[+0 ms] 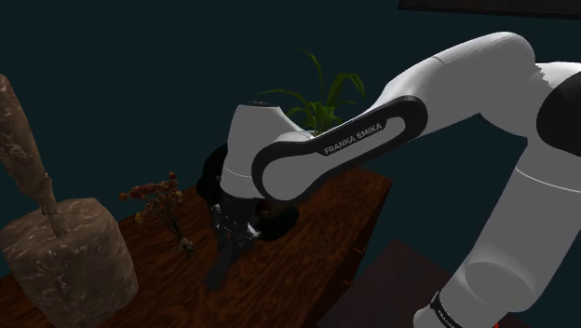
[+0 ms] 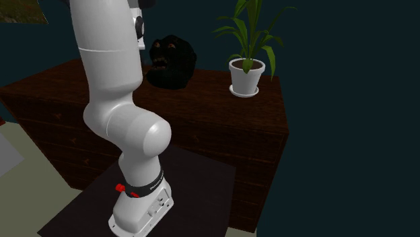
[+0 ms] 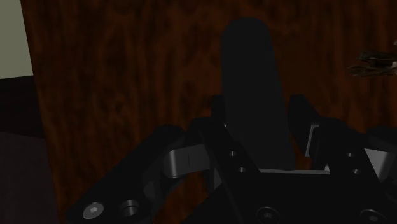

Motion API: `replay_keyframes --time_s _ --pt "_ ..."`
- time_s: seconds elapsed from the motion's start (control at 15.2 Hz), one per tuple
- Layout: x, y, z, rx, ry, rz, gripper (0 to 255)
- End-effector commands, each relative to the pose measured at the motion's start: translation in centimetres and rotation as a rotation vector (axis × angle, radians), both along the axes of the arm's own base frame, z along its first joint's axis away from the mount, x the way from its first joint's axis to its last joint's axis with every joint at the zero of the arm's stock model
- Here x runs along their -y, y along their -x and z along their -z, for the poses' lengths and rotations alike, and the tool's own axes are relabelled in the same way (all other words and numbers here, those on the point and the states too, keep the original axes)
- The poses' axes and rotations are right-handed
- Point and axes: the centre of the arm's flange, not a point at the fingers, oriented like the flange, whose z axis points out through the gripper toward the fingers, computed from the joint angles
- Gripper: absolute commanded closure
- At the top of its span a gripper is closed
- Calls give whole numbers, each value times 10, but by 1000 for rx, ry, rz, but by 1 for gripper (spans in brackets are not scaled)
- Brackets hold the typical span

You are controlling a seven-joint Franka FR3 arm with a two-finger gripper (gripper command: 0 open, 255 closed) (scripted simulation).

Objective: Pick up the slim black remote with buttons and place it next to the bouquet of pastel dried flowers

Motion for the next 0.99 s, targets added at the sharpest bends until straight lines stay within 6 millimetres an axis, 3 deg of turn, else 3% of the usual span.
replay_keyframes --time_s 0.0,0.79,0.92 --pt "1 -1 10 1 0 0 255" --pt "1 -1 73 1 0 0 255" --pt "1 -1 76 1 0 0 255"
